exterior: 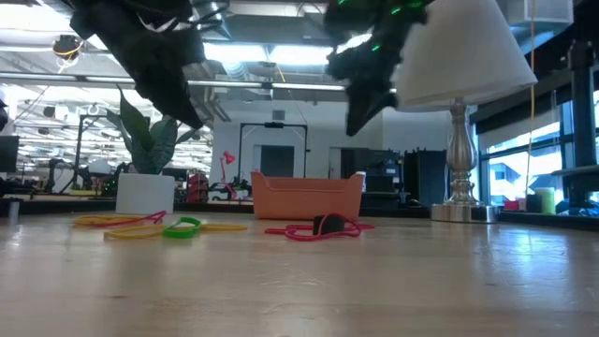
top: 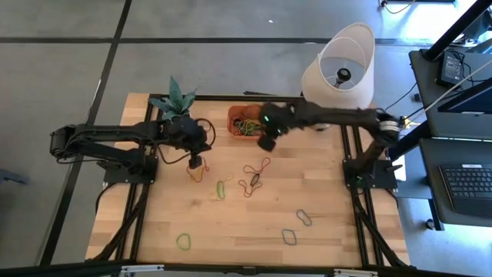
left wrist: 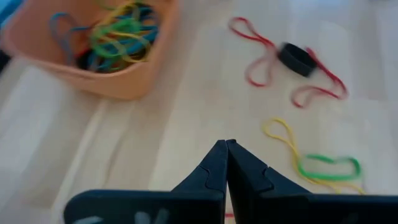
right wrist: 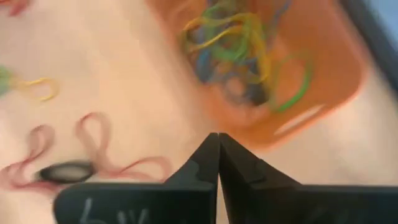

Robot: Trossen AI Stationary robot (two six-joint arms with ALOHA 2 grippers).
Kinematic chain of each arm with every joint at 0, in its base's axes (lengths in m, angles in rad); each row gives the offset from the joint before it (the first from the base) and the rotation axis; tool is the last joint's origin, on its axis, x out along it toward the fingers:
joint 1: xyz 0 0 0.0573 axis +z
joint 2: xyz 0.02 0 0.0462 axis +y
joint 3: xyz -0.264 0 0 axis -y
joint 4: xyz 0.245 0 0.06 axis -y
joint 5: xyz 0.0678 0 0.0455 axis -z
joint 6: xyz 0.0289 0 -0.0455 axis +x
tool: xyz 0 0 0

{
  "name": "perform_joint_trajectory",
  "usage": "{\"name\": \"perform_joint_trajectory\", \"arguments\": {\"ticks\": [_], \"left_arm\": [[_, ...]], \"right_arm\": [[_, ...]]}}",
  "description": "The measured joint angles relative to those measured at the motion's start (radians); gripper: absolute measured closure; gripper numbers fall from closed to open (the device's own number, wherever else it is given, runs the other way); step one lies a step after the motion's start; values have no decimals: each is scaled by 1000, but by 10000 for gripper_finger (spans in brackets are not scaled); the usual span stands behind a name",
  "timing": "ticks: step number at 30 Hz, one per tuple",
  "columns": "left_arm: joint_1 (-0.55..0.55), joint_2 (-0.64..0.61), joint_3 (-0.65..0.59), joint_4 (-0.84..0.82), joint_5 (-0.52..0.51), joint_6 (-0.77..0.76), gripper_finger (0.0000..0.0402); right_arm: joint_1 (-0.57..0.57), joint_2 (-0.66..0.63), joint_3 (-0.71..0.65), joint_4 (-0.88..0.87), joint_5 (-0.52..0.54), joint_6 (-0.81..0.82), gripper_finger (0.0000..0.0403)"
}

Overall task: Pick and place rubber bands into bin
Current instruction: Put the bottom red rubber band into the orange bin

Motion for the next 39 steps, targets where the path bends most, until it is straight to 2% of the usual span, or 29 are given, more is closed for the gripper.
{"name": "perform_joint_trajectory", "arguments": {"ticks": [7, 11, 16, 25, 34, 39], "left_arm": [[-139, 17, 10, -25, -50, 19, 399], [-217, 88, 73, -36, -97, -6, 401], [-285, 258, 213, -87, -140, 11, 399], [-331, 616, 489, -106, -152, -31, 389], [-403, 877, 661, -102, -131, -29, 297], [-438, 978, 704, -76, -98, -66, 254]], "right_arm": [[202, -316, -412, 268, 13, 284, 397], [303, -473, -580, 285, 62, 408, 400], [374, -621, -725, 279, 66, 512, 396], [427, -785, -838, 197, 65, 476, 398], [447, -877, -853, 2, 64, 351, 400], [447, -913, -852, -10, 64, 296, 394]]}}
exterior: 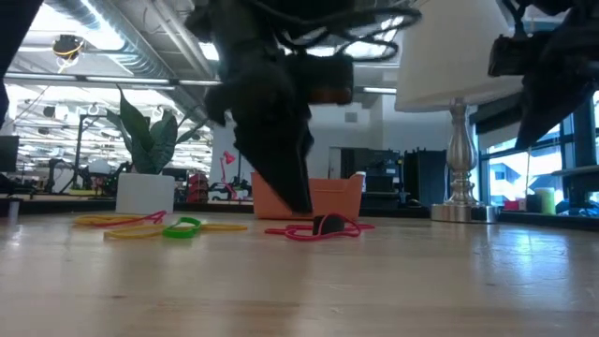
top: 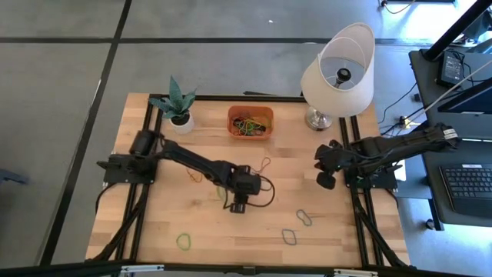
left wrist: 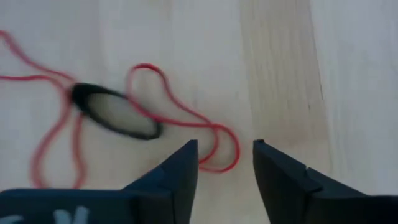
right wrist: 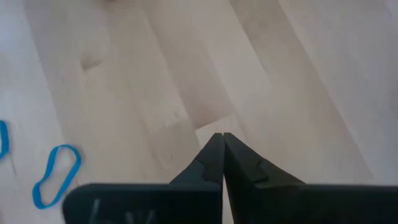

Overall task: Pick and place rubber bands into bin
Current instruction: Put the bottom red rubber band into the orange bin

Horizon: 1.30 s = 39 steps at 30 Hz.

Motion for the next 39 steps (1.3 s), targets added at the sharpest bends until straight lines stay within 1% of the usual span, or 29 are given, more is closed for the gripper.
{"name": "perform_joint_trajectory", "arguments": {"ticks": [4, 6, 8, 11, 13, 15, 17, 20, 21, 23, 26, 28, 30, 32, 35, 39], "left_arm": [[-13, 64, 5, 76, 0, -7, 241], [-13, 86, 7, 94, -7, -22, 241], [-13, 106, 9, 96, -15, -53, 249], [-14, 116, 11, 72, -21, -83, 285], [-16, 117, 11, 62, -29, -86, 324], [-17, 114, 10, 55, -37, -82, 373], [-19, 105, 8, 50, -45, -82, 391], [-24, 86, 24, 25, -61, -107, 398], [-26, 79, 31, -7, -60, -117, 398], [-31, 56, 52, -92, -68, -119, 398], [-31, 7, 130, -204, -88, -124, 399], [-22, -26, 178, -309, -100, -166, 399], [-6, -47, 216, -374, -106, -202, 399], [19, -81, 254, -433, -106, -214, 399], [78, -128, 310, -476, -114, -202, 399], [188, -139, 368, -508, -152, -152, 399]], "right_arm": [[0, -28, 0, -1, 0, -28, 392], [0, -40, 0, -1, 0, -30, 392], [0, -50, 0, -1, 0, -33, 392], [0, -60, 0, -1, 0, -48, 392], [0, -61, 0, -1, 0, -50, 392], [0, -60, 0, -1, 0, -51, 391], [0, -60, 0, -1, 0, -53, 391], [0, -60, 0, -1, 14, -53, 391], [0, -60, 0, -1, 16, -53, 391], [-1, -59, 0, -1, 16, -58, 391], [-1, -59, 0, 4, 17, -81, 391], [-1, -59, 0, 8, 21, -83, 391], [-1, -59, 0, 8, 37, -78, 391], [-1, -59, 1, 9, 45, -70, 391], [-1, -59, 1, 23, 71, -50, 391], [-1, -59, 1, 54, 99, -50, 391]]}}
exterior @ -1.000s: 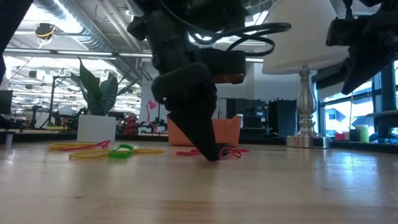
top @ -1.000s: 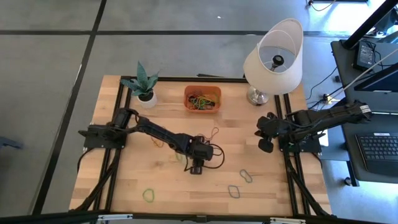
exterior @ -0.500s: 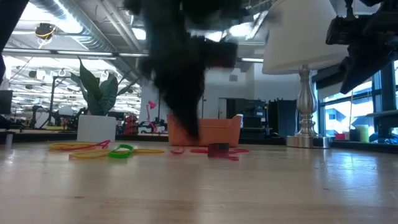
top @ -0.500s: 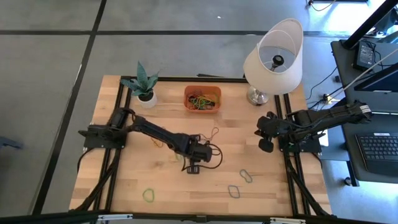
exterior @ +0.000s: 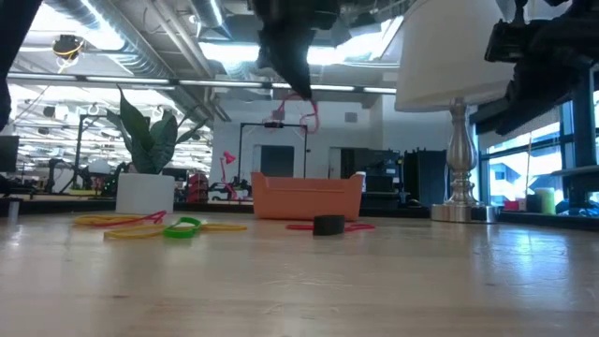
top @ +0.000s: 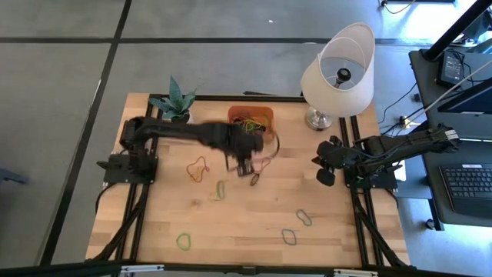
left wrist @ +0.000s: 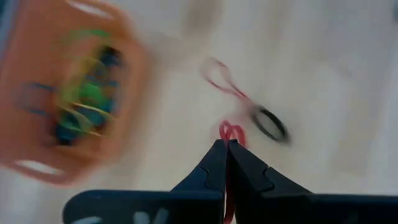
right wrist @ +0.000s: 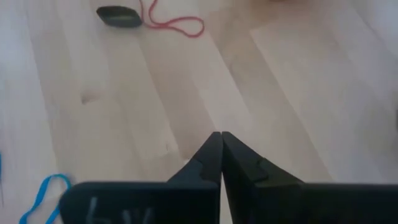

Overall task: Pick and place rubber bands into bin
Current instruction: Put the bottom red rubber band into the orange bin

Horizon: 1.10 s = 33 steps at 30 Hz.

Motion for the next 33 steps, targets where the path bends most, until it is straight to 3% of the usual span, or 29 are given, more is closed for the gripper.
{"name": "perform_joint_trajectory", "arguments": {"ticks": [9, 13, 20, 33], "left_arm": [[309, 9, 36, 95, 55, 101, 399], [400, 58, 36, 152, 145, 206, 399], [440, 195, 59, 185, 202, 352, 399], [445, 465, 335, 123, 169, 477, 395]], "right_arm": [[0, 1, 0, 37, 23, 100, 391], [0, 1, 0, 40, 89, 165, 391], [-4, 0, 0, 44, 203, 257, 391], [-76, 1, 0, 52, 212, 370, 391]]}}
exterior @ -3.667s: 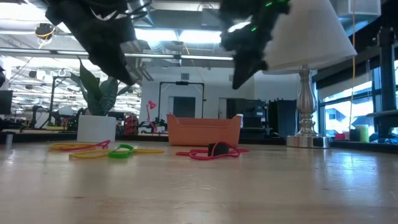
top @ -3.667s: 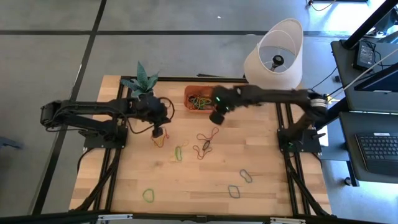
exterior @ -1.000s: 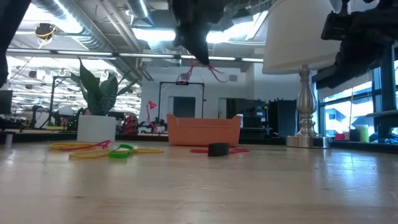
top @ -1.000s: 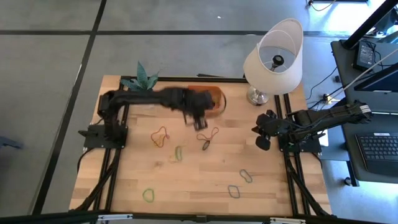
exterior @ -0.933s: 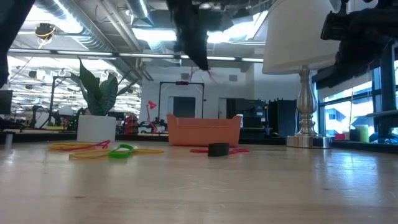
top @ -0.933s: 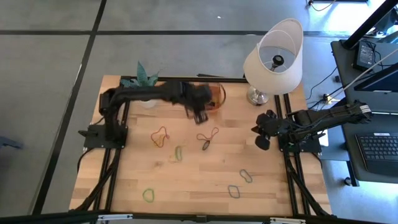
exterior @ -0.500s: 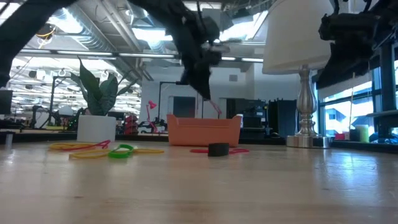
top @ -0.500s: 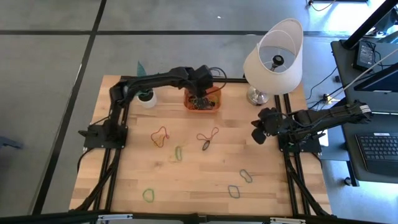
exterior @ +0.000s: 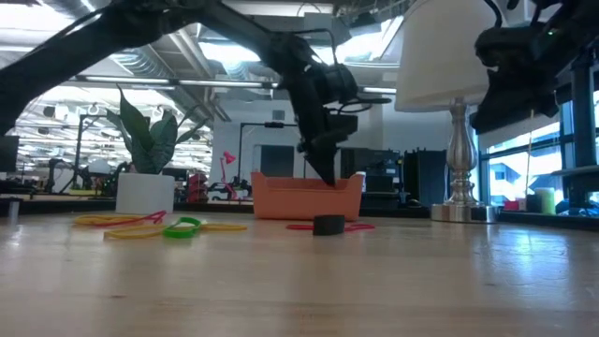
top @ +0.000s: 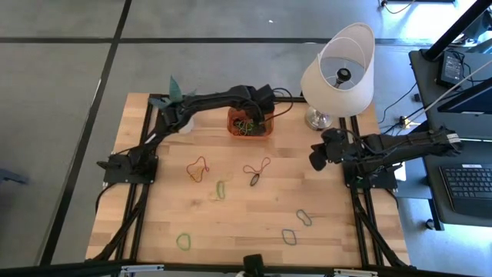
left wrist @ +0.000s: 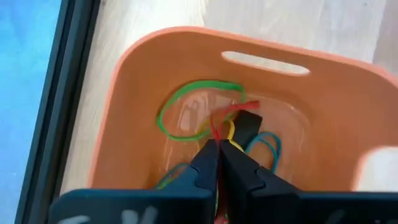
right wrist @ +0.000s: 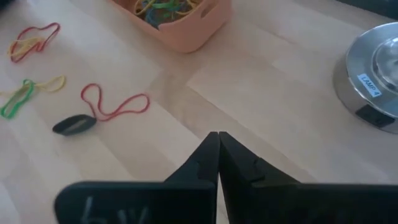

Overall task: Pick and place rubber bands into bin
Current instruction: Put the bottom red rubber band into the orange bin, then put the top blue rubber band into the orange bin

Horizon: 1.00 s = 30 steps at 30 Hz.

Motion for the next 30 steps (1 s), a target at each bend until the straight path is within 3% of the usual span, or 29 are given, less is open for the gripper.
{"name": "perform_joint_trajectory", "arguments": {"ticks": [16, 22, 30], "left_arm": [[-15, 8, 32, -65, -3, -26, 255], [-31, 6, 129, -194, -3, -103, 247], [-63, -6, 223, -358, -7, -291, 283]], "right_arm": [[-5, 0, 0, -1, -4, -3, 391], [-5, 0, 0, -1, -5, -32, 391], [-5, 0, 0, -1, -7, -122, 391]]}}
